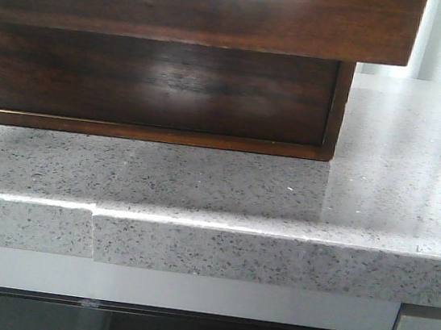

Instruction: Put scissors in drawer with both arms

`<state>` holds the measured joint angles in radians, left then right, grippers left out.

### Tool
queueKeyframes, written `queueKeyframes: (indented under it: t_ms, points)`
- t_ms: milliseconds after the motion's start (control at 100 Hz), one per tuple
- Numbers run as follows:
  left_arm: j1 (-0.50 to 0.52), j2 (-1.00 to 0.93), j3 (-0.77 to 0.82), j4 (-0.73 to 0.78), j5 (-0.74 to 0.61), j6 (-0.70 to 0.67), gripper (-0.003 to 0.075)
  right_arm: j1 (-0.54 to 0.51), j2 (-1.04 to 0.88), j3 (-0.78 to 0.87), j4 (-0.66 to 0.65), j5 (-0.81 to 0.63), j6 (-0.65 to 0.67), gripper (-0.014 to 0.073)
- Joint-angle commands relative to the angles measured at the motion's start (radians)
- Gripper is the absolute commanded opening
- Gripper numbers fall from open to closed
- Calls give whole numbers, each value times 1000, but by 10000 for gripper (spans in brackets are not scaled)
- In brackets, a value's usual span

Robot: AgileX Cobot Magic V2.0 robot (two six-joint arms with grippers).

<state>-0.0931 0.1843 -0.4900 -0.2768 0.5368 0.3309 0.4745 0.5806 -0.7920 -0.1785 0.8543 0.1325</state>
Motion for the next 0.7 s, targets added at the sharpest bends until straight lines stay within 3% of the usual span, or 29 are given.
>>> queueKeyframes:
  t_ms: [0,140,440,690]
  points:
    - [1,-42,115,41,-215,-71,-20,-5,1,-24,-13,-68,1,-69]
    - [1,-151,290,239,-328,-331,-20,-5,1,-24,-13,-68,1,-69]
    - [16,-219,525,204,-614,-331,-20,-5,1,-24,-13,-68,1,-69]
    - [17,-219,521,200,-574,-331,-20,-5,1,-24,-13,-66,1,-69]
